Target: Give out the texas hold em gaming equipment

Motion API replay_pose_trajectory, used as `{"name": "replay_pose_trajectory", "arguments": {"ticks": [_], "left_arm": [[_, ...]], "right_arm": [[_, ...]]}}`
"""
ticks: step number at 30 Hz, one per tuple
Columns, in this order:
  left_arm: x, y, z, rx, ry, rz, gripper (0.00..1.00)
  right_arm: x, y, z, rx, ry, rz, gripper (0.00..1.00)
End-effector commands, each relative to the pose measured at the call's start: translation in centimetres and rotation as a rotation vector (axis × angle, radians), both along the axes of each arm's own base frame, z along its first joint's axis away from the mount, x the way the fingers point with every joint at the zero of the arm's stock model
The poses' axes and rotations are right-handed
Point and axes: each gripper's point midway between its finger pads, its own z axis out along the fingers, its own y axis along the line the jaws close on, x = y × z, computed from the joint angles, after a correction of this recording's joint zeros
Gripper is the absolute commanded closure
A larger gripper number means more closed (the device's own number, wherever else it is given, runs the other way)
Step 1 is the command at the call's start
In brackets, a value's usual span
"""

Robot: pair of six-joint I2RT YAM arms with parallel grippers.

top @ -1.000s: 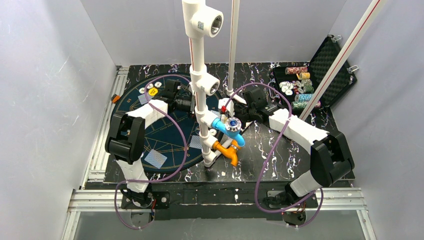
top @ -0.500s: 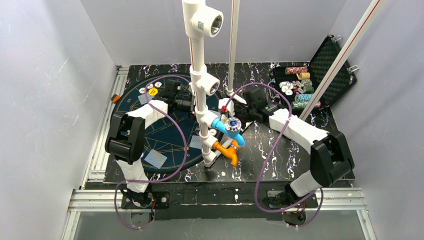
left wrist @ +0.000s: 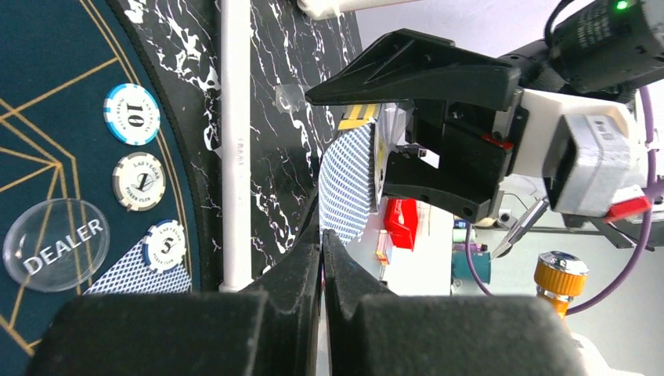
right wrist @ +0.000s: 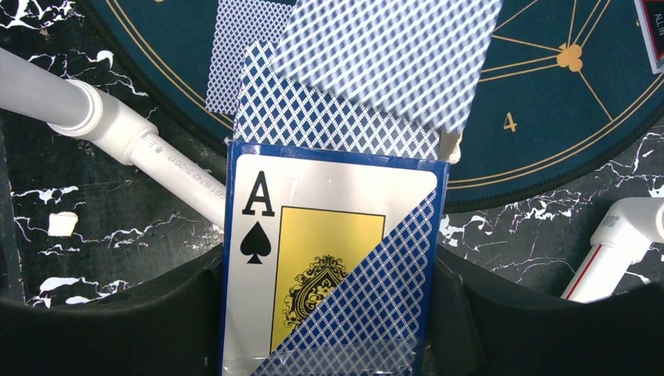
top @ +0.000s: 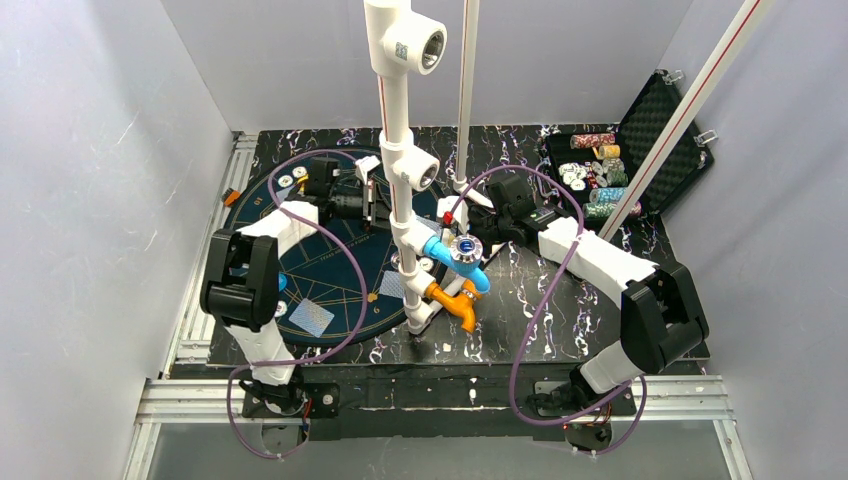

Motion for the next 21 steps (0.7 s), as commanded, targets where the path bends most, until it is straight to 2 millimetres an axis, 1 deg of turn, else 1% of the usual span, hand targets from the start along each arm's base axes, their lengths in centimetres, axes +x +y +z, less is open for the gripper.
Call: {"name": "replay_pose_trajectory", "arguments": {"ticks": [1,4,6,7,8,9,11,13,15,17,18,19,21], "left_arm": [[-0.1,2.6,3.7,-0.039,-0.100,0.037,1.00],[0.1,5.3,3.8,0.003,-0.126,0.082,1.00],[0.1,7.7,3.4,0.058,-0.151,0.110,1.00],[0.1,9.3,3.0,0.091,-0.152,0.130,1.00],[-0.8,10.6,2.5,0.120,-0.115,0.133,1.00],[-1.1,11.9,2.5,0.141,-0.123,0.133,1.00],[-2.7,14.3,1.7,0.193,-0.116,0.119,1.00],[-5.1,16.3,0.7,0.232,-0.107,0.076,1.00],[-7.3,17.9,-0.4,0.257,-0.081,0.042,1.00],[-9.3,19.2,-2.0,0.300,-0.064,0.006,1.00],[-10.3,19.5,-2.7,0.314,-0.048,-0.010,1.00],[-12.1,20.3,-4.3,0.352,-0.026,-0.051,1.00],[-12.6,20.8,-5.4,0.382,-0.011,-0.055,1.00]], "right_arm": [[0.5,0.6,2.5,0.051,-0.071,0.015,0.99],[0.4,0.5,2.2,0.048,-0.069,0.015,0.99],[0.4,0.5,2.2,0.048,-0.071,0.015,0.99],[0.4,0.5,2.2,0.047,-0.070,0.013,0.99],[0.4,0.5,2.1,0.045,-0.070,0.013,0.99],[0.4,0.5,2.2,0.045,-0.071,0.012,0.99],[0.4,0.4,2.3,0.042,-0.072,0.010,0.99],[0.4,0.3,2.3,0.040,-0.074,0.009,0.99],[0.3,0.2,2.2,0.035,-0.073,0.009,0.99],[0.2,0.2,2.0,0.033,-0.069,0.011,0.99],[0.1,0.2,1.9,0.033,-0.069,0.013,0.99],[0.1,0.2,1.8,0.035,-0.071,0.014,0.99],[0.1,0.2,1.7,0.037,-0.072,0.015,0.99]]}}
